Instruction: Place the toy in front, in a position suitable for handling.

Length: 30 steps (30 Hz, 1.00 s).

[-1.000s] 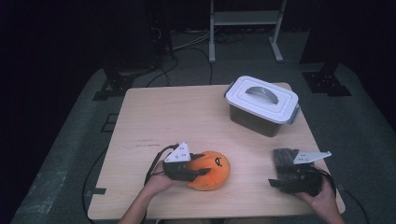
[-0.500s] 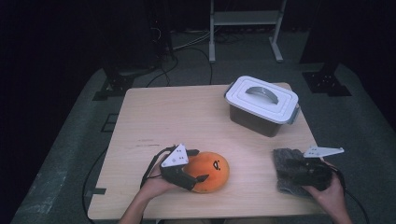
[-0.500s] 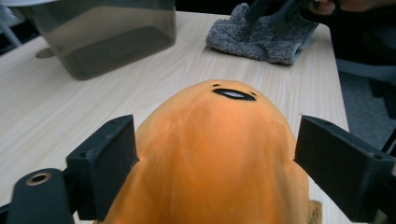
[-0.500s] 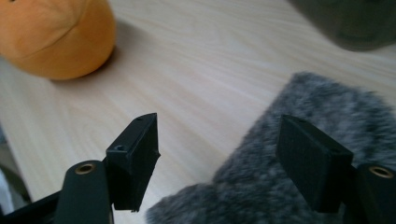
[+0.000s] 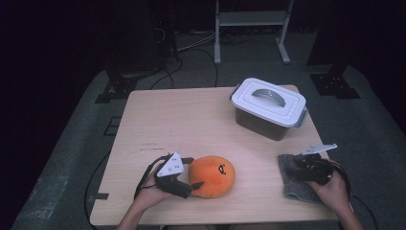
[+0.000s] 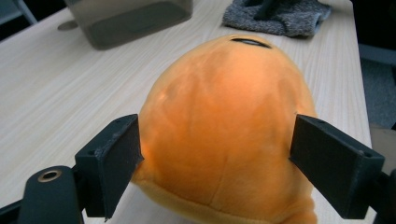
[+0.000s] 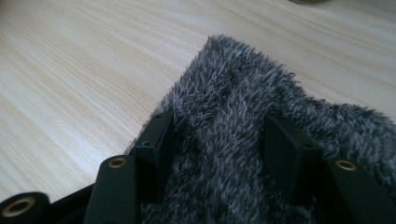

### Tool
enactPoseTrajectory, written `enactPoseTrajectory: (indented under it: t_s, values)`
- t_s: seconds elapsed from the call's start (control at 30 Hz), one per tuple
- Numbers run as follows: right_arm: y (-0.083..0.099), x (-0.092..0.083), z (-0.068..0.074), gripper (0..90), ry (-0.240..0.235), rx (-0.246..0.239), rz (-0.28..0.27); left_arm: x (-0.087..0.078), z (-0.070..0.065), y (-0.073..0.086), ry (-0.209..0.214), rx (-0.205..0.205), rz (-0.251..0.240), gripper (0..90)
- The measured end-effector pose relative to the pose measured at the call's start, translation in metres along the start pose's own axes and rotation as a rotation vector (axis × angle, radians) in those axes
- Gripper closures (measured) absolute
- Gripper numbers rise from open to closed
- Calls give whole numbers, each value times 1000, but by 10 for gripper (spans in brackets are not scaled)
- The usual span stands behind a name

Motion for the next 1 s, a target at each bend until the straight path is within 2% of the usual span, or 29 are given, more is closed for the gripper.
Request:
enactPoseTrajectory:
  t_s: [0.03, 0.07, 0.13, 0.23, 0.33, 0.5, 0.7, 0.77, 0.83, 1.0]
  values:
    - [0, 0, 1, 437, 10, -11, -1, 0, 3, 1, 11, -25, -8, 170]
    - [0, 0, 2, 436, 19, -21, -1, 0, 3, 2, 15, -25, -13, 208]
    - [0, 0, 3, 432, 35, -34, -3, 4, 3, 4, 34, -41, -8, 225]
    - [0, 1, 5, 423, 55, -45, 4, 6, 2, 5, 31, -31, -4, 224]
    - [-1, 1, 6, 410, 60, -41, 18, 9, 1, 8, 34, -40, 1, 217]
    - [-1, 1, 8, 378, 52, -43, 18, 10, 4, 12, 44, -67, -21, 211]
    - [-2, 2, 8, 384, 58, -50, 33, 13, 5, 15, 60, -84, -42, 220]
    - [-2, 1, 8, 414, 64, -51, 41, 14, 6, 16, 68, -92, -48, 227]
    - [-3, 1, 9, 483, 64, -57, 53, 15, 6, 16, 72, -95, -50, 243]
    - [-5, -1, 14, 654, 29, -70, 73, 21, 4, 13, 81, -91, -60, 302]
Point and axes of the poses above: each handheld gripper's, and its own axes: x roughly forward along the jaws, y roughly out of its underside, z roughly to its left, the point moved 7 cm from there along x, roughly forward along the jaws, and after that the axes turned 13 degrees about y, right-handed, at the moved point
